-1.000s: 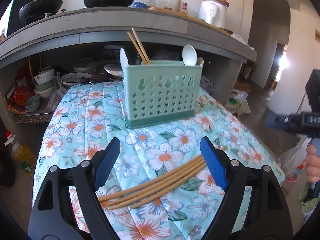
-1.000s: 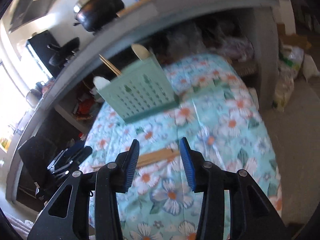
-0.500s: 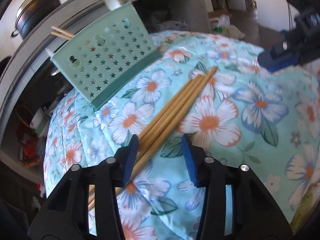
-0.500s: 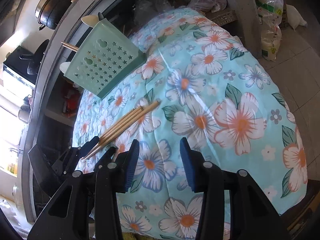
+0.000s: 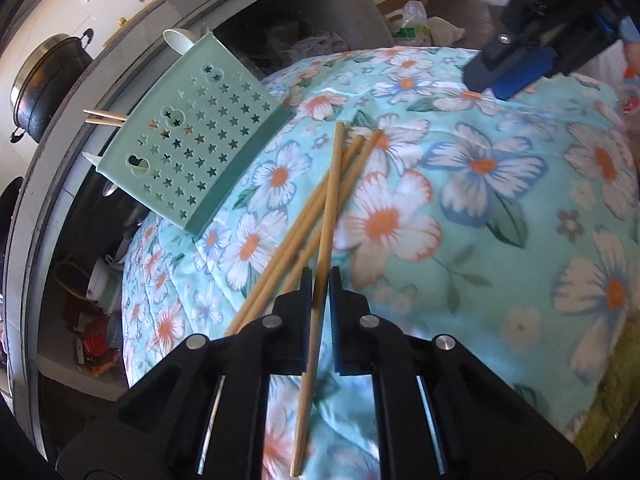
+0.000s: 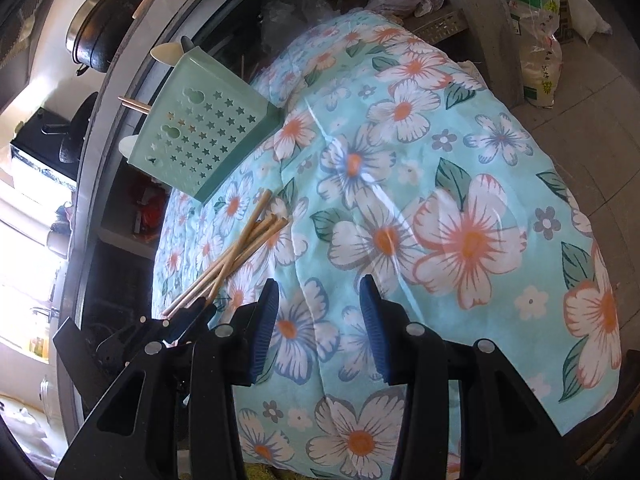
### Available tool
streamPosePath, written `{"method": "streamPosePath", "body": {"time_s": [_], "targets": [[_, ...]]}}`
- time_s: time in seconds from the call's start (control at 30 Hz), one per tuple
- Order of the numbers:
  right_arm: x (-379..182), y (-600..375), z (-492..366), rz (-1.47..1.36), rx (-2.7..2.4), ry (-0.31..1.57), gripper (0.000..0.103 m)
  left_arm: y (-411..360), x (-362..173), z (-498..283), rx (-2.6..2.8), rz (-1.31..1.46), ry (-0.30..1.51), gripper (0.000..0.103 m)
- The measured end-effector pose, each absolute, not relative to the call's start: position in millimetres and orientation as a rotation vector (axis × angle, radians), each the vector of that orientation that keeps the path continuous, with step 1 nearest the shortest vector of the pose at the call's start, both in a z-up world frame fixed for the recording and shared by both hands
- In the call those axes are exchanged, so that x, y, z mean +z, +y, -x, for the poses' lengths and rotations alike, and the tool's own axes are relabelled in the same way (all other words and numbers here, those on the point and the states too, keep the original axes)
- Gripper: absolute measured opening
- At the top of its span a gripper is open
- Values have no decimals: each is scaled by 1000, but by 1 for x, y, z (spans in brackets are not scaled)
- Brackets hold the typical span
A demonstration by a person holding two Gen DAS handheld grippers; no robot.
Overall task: Organize utensils
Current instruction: 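Close the left gripper on a wooden chopstick while the right approaches another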
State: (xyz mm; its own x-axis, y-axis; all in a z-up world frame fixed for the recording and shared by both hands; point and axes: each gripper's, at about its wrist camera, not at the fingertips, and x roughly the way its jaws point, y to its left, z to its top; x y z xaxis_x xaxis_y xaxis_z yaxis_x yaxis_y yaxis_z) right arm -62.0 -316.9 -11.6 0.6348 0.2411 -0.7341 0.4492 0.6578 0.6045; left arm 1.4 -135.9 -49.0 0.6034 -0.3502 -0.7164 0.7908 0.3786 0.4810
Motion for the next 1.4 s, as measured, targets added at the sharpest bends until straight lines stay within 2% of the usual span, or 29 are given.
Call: {"method": "streamPosePath", "body": {"time_s": [0.27,0.33,0.4,0.57,0.87,1.0,1.2,1.4], "targets": [[-14,-322,64,-897,-122,891,42,-105,-31,-18,-924,-672,876,8],[-15,-322,63,-899,-117,893,42,-99,-26,-27,-960,-567,944,21],[-16,-321,63,-903,-110,895,42,-97,-21,-37,-971,-479,975,26],[-17,-320,62,-906,-99,898,42,-111,-14,-61,-1010,-329,1021,26],[-19,-322,62,-916,-93,895,42,-168,-24,-82,-1060,-383,1052,26],[-19,-321,61,-917,-88,897,42,-182,-36,-89,-1033,-420,1088,23],[-19,-319,59,-918,-80,898,42,-192,-41,-91,-1006,-431,1095,8],[-19,-318,58,-920,-77,899,42,-181,-21,-97,-1005,-330,1071,5]]}}
